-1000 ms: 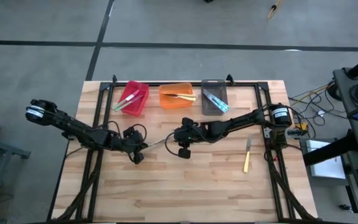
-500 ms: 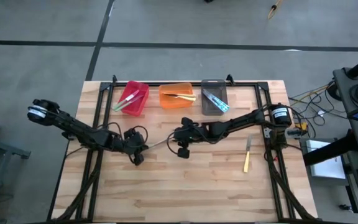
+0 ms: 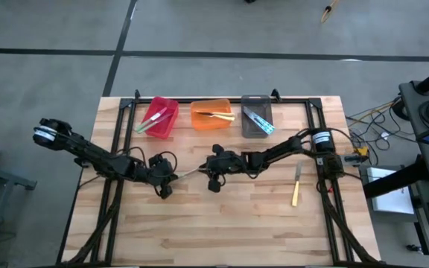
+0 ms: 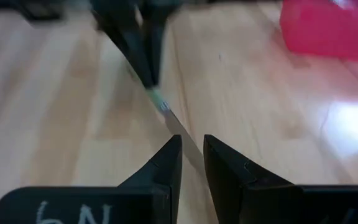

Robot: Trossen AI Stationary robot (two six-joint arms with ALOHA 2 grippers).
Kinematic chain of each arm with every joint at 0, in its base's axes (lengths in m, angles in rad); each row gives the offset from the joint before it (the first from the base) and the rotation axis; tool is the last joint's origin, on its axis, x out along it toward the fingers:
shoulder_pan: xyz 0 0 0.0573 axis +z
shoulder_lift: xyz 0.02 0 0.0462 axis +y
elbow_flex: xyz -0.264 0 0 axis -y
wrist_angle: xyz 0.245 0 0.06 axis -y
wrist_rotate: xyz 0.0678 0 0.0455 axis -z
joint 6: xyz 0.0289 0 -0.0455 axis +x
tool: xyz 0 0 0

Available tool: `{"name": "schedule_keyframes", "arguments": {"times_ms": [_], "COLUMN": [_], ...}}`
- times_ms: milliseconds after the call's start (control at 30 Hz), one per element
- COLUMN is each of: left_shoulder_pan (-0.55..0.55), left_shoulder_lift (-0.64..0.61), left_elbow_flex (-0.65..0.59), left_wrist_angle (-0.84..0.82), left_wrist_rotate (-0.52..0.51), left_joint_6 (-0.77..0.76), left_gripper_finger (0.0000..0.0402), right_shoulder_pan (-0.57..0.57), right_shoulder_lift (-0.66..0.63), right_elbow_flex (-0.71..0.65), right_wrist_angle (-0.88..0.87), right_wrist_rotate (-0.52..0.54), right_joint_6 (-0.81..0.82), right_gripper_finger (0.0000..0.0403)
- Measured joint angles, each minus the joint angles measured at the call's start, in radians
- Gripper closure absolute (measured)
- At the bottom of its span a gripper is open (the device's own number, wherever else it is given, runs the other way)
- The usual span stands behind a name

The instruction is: Sort silverware by color (type)

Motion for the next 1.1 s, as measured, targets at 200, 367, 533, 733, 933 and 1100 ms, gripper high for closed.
{"name": "schedule_keyframes", "arguments": {"times_ms": [200,367,533,733,933,1100], "left_shoulder_pan": [0.000,0.000,0.000,0.000,0.000,0.000], "left_shoulder_lift": [0.003,0.004,0.004,0.006,0.006,0.006], "left_elbow_flex": [0.000,0.000,0.000,0.000,-0.002,-0.002], "left_wrist_angle": [0.002,0.006,0.006,0.000,0.002,0.008], "left_wrist_rotate": [0.002,0.012,0.013,0.018,0.018,0.017], "left_joint_6": [0.004,0.006,0.016,0.017,0.018,0.010], "left_gripper_finger": [0.0401,0.0401,0.0401,0.0402,0.0402,0.0402], "right_shoulder_pan": [0.000,0.000,0.000,0.000,0.000,0.000], "right_shoulder_lift": [0.089,0.103,0.114,0.156,0.160,0.159], "right_elbow_flex": [0.075,0.088,0.089,0.089,0.090,0.090], "right_wrist_angle": [0.001,-0.002,0.020,0.028,0.026,0.029], "right_wrist_rotate": [0.060,0.060,0.060,0.061,0.062,0.061], "right_joint_6": [-0.004,-0.014,0.000,0.001,0.001,0.000], "right_gripper_finger": [0.0344,0.0344,0.0344,0.0344,0.0344,0.0344]}}
